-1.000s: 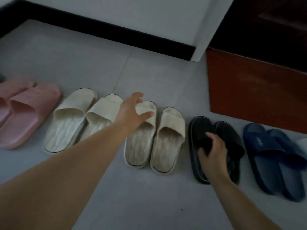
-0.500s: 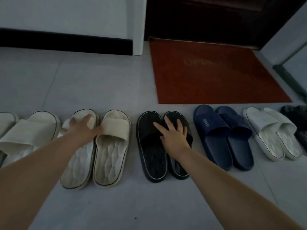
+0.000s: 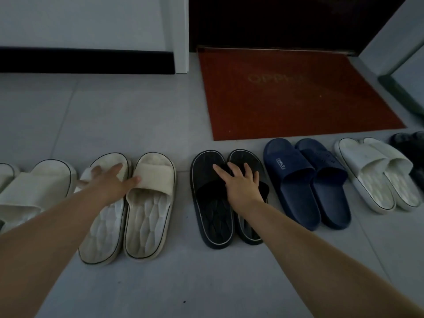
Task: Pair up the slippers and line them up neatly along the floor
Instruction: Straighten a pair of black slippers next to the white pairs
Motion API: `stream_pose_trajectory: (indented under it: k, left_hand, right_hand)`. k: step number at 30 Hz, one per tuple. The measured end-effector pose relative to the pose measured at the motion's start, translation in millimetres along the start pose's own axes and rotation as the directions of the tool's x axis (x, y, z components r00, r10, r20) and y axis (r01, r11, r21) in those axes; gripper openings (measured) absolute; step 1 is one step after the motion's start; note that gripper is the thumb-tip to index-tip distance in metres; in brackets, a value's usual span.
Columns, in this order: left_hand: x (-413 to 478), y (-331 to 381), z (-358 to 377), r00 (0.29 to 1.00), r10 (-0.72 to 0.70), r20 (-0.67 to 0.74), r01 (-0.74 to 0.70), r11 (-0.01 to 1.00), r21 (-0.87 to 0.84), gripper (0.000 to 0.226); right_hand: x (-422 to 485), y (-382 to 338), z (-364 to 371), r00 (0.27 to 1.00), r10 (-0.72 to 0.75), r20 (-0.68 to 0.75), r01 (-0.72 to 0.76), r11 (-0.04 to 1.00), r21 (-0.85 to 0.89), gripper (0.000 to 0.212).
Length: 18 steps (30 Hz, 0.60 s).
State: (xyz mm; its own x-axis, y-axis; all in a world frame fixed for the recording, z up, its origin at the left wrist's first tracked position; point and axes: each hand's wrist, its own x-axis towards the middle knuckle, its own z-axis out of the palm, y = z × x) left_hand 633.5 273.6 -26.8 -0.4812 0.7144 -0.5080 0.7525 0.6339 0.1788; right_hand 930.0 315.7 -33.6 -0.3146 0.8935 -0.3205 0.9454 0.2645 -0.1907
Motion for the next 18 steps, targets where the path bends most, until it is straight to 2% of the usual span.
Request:
stream_pose_trajectory:
  k: [5,9,12,15,18]
  left_hand:
    - [-13,37,4,0.998,0.032,-0.061,-0.032,0.999,-0.004,0.075]
    - [-43,96,6,0.969,0.2,-0.143,-0.2,0.98,0.012,0.075]
    - [-62,130,8,0.916,0.379,-0.132,-0.374,0.925,0.061,0.078]
    - [-81,160,19,0.827,0.558,-0.074,-0.549,0.828,0.11,0.082]
    - [-94,191,37,0.766,0.643,0.02,-0.64,0.759,0.12,0.084]
  right_hand:
    - [-7,18,-5,0.989,-0.138,0.05,0.136,0.99,0.031,0.075]
    - [-17,28,-22,0.981,-0.192,0.031,0.188,0.976,0.111,0.074]
    - [-29,48,-53,0.973,-0.229,0.008,0.226,0.966,0.123,0.074]
    - [-48,95,-104,0.959,-0.278,0.055,0.268,0.952,0.144,0.072]
    - [-73,158,-154,0.96,-0.235,0.153,0.233,0.972,0.026,0.073]
